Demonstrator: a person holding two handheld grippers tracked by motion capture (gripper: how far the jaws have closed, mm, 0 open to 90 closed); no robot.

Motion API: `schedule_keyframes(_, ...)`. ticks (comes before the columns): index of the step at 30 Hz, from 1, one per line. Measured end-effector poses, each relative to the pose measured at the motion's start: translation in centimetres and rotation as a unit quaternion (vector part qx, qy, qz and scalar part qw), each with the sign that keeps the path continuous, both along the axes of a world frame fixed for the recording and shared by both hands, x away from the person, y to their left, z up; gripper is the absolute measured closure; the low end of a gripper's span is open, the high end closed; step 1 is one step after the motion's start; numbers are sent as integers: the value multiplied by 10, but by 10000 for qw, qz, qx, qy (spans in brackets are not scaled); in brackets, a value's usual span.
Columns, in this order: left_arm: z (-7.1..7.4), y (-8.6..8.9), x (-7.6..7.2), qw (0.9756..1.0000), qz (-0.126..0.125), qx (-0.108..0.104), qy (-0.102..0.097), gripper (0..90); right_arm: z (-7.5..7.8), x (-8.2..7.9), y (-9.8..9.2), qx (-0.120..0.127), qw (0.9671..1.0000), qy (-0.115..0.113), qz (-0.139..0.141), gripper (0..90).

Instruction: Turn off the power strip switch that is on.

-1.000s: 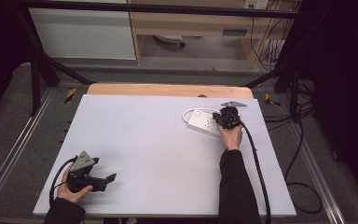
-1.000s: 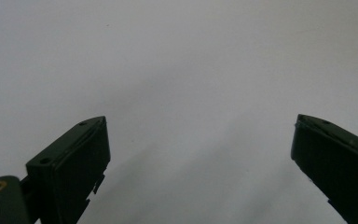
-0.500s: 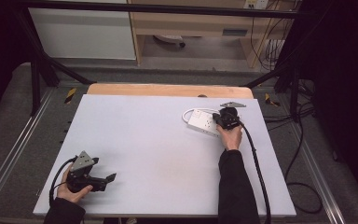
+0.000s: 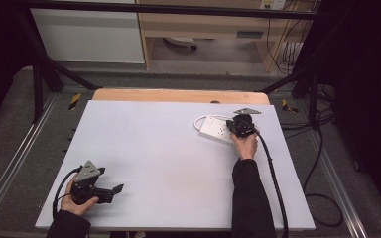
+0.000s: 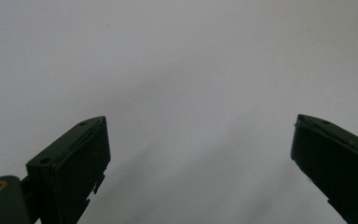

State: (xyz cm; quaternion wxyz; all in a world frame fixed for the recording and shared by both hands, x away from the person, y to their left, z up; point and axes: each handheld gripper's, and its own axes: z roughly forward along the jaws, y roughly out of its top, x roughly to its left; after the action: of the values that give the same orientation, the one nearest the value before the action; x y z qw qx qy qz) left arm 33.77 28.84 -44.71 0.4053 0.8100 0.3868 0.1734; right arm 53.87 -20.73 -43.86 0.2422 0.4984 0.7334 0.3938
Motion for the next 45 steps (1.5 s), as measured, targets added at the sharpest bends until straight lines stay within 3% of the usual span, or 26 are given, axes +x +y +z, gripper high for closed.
schedule_keyframes(29,1,-1,0,10000,16,6,-18,43,0,-3,1,-273,9996,-8,20,900)
schedule_keyframes(37,1,-2,0,10000,12,20,-7,43,16,-12,1,-181,9994,-164,244,900)
schedule_keyframes(42,0,-2,0,10000,27,11,20,43,26,-21,1,-199,9991,-125,357,900)
schedule_keyframes(45,0,-3,0,10000,25,16,20,43,32,-27,1,-157,9989,-98,437,856)
